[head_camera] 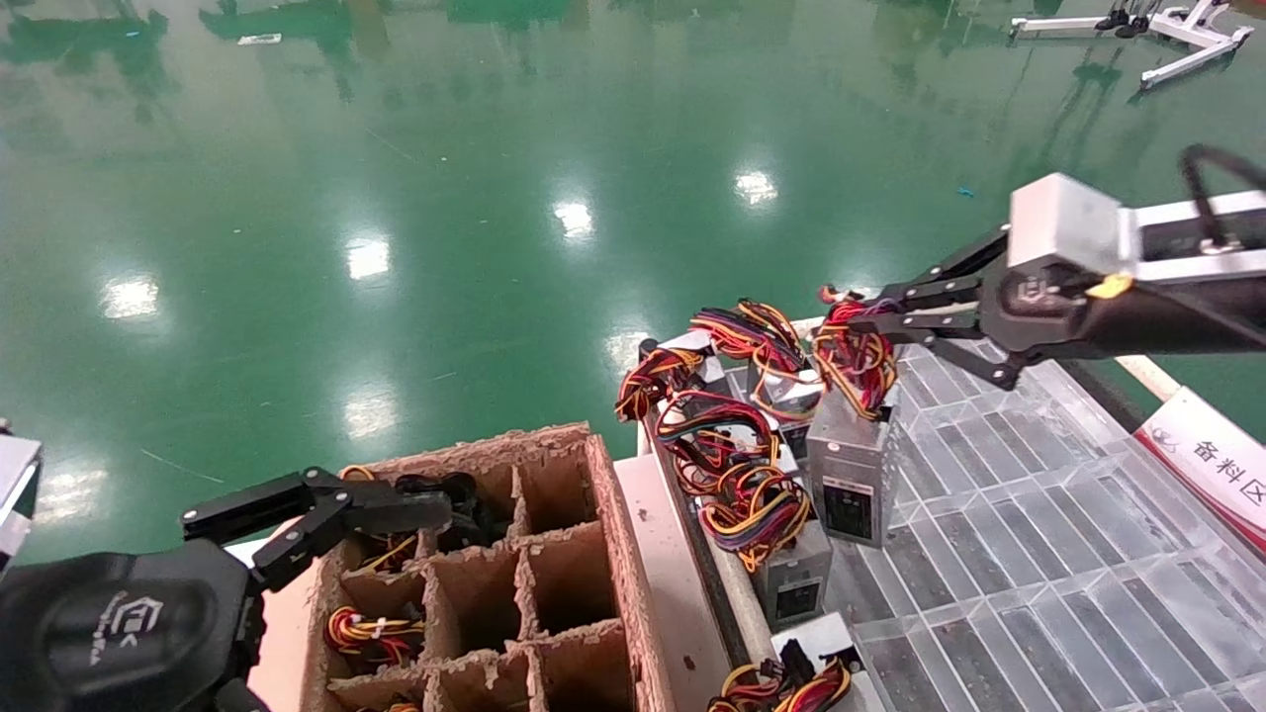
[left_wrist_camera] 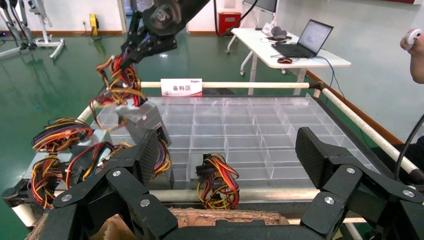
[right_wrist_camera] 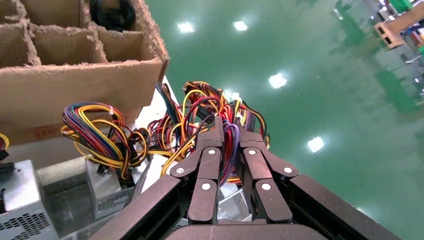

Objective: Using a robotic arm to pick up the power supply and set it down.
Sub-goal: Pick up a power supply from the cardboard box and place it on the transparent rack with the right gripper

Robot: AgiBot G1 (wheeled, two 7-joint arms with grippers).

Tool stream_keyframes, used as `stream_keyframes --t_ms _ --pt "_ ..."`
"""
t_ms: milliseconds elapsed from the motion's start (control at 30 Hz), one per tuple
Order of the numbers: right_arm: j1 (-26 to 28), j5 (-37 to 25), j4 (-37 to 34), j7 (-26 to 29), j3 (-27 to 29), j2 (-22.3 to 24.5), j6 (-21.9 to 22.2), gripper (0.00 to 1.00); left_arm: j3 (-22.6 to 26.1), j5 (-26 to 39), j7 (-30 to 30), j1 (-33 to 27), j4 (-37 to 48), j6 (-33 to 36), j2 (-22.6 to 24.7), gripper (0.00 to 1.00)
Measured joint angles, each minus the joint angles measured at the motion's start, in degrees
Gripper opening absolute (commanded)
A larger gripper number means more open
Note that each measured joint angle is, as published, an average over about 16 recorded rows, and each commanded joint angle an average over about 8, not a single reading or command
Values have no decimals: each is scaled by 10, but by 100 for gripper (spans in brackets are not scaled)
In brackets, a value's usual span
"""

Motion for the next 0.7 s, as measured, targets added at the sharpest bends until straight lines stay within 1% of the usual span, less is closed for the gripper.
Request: stream_keyframes --t_ms 233,467,600,700 --pt "-16 -1 -43 -27 -1 -26 46 0 0 0 0 0 0 0 0 100" --pt "-46 14 -75 -49 10 -37 93 0 0 0 0 0 0 0 0 100" --pt "-61 23 -85 -61 17 -37 107 0 0 0 0 0 0 0 0 100" --pt "-69 29 -89 -68 21 -34 108 0 0 0 0 0 0 0 0 100"
